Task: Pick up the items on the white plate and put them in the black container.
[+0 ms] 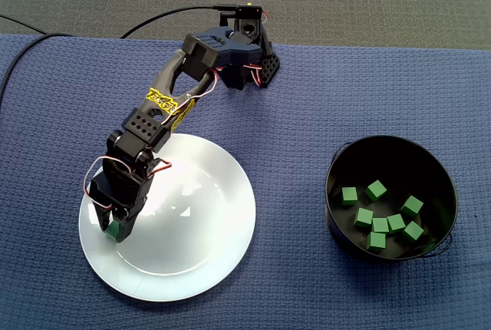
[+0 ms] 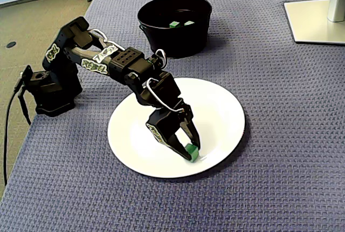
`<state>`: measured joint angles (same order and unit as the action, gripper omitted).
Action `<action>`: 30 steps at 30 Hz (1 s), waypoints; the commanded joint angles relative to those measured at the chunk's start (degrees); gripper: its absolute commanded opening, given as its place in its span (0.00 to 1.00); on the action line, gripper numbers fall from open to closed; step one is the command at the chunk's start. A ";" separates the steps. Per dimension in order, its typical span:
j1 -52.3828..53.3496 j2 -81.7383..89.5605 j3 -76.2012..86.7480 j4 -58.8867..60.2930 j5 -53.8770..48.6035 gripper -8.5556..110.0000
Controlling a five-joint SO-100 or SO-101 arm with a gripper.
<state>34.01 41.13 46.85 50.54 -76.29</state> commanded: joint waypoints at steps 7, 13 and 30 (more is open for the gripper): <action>-2.90 19.25 -22.76 28.21 25.66 0.07; -12.13 38.94 -20.65 33.05 43.95 0.07; -69.35 65.04 21.53 7.47 70.58 0.07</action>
<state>-28.65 104.94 59.50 66.71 -6.33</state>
